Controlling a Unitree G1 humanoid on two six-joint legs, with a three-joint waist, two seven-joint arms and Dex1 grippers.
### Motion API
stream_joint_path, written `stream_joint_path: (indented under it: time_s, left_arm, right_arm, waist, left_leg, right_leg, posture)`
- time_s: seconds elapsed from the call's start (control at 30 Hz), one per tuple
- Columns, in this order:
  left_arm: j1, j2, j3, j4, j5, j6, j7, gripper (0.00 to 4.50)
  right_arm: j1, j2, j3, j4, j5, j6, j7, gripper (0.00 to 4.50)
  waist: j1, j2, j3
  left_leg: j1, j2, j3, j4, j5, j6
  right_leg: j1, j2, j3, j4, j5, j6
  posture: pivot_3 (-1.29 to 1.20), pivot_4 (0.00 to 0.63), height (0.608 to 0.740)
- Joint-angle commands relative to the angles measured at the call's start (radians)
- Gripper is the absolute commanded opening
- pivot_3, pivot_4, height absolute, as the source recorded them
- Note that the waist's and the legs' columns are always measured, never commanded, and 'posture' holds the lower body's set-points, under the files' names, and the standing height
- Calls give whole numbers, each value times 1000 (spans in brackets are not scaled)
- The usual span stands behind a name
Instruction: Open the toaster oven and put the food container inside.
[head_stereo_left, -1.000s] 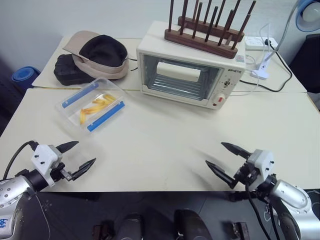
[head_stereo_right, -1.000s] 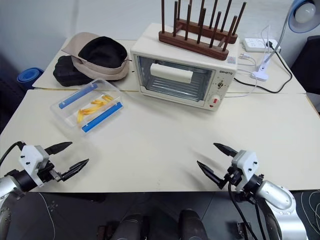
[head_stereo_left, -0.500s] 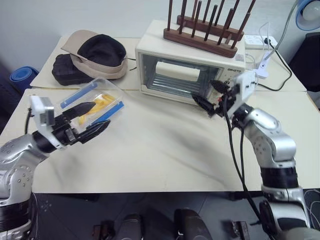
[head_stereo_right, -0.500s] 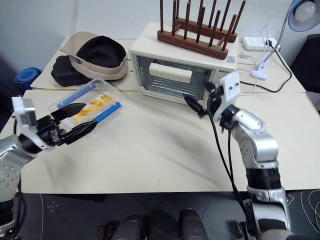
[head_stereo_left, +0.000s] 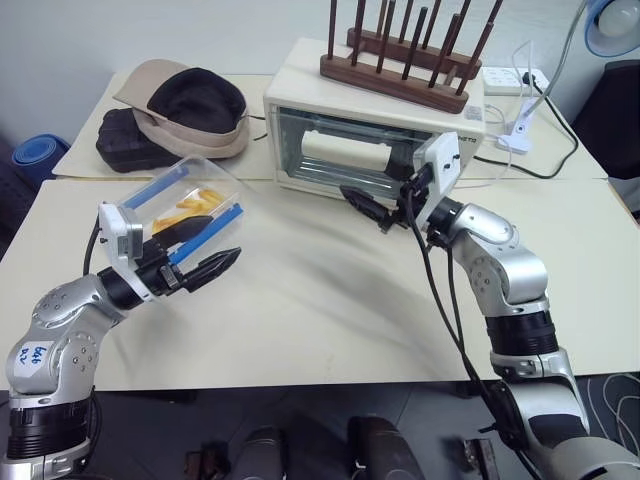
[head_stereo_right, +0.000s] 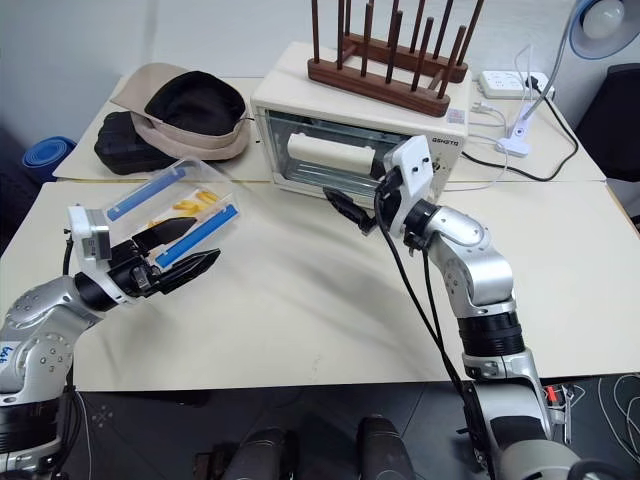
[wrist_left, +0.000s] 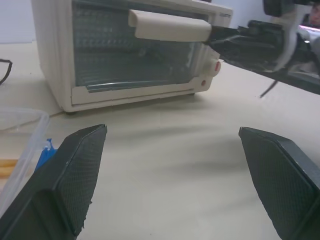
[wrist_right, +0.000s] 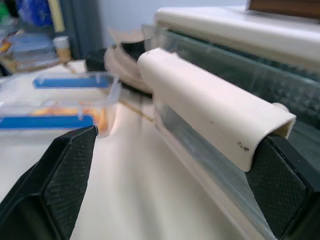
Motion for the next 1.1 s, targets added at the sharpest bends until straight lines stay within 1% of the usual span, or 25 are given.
stream_joint_path:
  time_s: [0.03, 0.13, 0.2, 0.33, 0.43, 0.5, 0.53, 0.6, 0.7, 0.83, 0.93, 1.03, 1.1]
  left_arm:
    - [-111, 2, 31, 71, -16, 12, 38, 4313]
    - [-248, -4, 37, 186, 12, -8, 74, 3611]
    - [-348, -8, 14, 284, 45, -23, 78, 2974]
    - [-570, -48, -117, 556, 189, -135, -5, 1684]
    - [-685, -87, -156, 721, 250, -215, -50, 738]
    - [-755, -112, -189, 836, 315, -292, -56, 200]
    - [-782, -124, -215, 881, 349, -335, -80, 20]
    - [-814, -142, -247, 941, 390, -408, -130, 20]
    - [-819, -161, -287, 964, 428, -476, -220, 20]
    - [-746, -144, -346, 907, 489, -532, -303, 20]
    - [-677, -141, -369, 832, 526, -543, -283, 20]
    - [-614, -158, -367, 746, 542, -526, -224, 20]
    - [-566, -170, -370, 690, 559, -525, -184, 20]
  right_arm:
    - [69, -27, 43, -112, -19, -61, 75, 4495]
    - [105, -37, 58, -126, -49, -86, 88, 4500]
    - [116, -35, 61, -130, -60, -96, 85, 4500]
    - [139, -29, 63, -137, -86, -122, 68, 4500]
    - [156, -29, 68, -142, -101, -136, 68, 4500]
    - [165, -27, 69, -143, -110, -142, 63, 4500]
    - [175, -28, 71, -145, -118, -150, 61, 4500]
    - [195, -29, 72, -154, -128, -163, 56, 4500]
    - [309, -51, 45, -222, -132, -174, 44, 4500]
    - [537, -98, -49, -330, -104, -205, 41, 4500]
    - [723, -123, -164, -382, -74, -248, 47, 4500]
    - [843, -138, -275, -398, -39, -313, 71, 4500]
    - [888, -134, -342, -391, 3, -364, 95, 4500]
  waist:
    - [2, 0, 0]
    - [1, 0, 0]
    - [3, 0, 0]
    - [3, 0, 0]
    - [2, 0, 0]
    - [0, 0, 0]
    - [-1, 0, 0]
    - [0, 0, 0]
    - [4, 0, 0]
    - [6, 0, 0]
    - [10, 0, 0]
    - [14, 0, 0]
    - [18, 0, 0]
  left_leg:
    - [0, 0, 0, 0, 0, 0]
    - [-1, -1, 1, 2, 0, 0]
    - [0, -1, 3, 2, 0, 0]
    - [0, -1, 3, 2, 0, 0]
    - [-1, -4, 5, 3, 0, 0]
    - [-1, -5, 6, 3, 0, 0]
    - [-1, -5, 6, 2, 0, 0]
    - [-2, -4, 8, 2, 0, 0]
    - [-3, -4, 9, 2, 0, 0]
    - [-5, -4, 9, 3, 0, 0]
    - [-5, -5, 9, 4, 0, 0]
    - [-5, -3, 10, 8, 0, 0]
    - [-5, -1, 10, 10, 0, 0]
  right_leg:
    - [0, 0, 0, 0, 0, 0]
    - [0, 2, 0, 0, 0, 0]
    - [0, 2, 1, 0, 0, 0]
    - [0, 5, -2, 1, 0, 0]
    - [0, 4, -4, 0, 0, 1]
    - [-1, 3, -10, 0, 0, 1]
    - [-3, 2, -13, 0, 0, 1]
    - [-5, 0, -22, 0, 0, 1]
    - [-7, -2, -28, 1, 0, 0]
    - [-9, -4, -31, 3, 0, 0]
    - [-9, -4, -31, 3, 0, 0]
    - [-7, -4, -30, 3, 0, 0]
    - [-6, -4, -30, 3, 0, 1]
  posture:
    - [0, 150, 740]
    - [0, 150, 740]
    - [0, 150, 740]
    - [0, 150, 740]
    - [0, 150, 740]
    - [0, 150, 740]
    - [0, 150, 740]
    - [0, 150, 740]
    - [0, 150, 740]
    - [0, 150, 740]
    - [0, 150, 740]
    - [0, 150, 740]
    - [0, 150, 740]
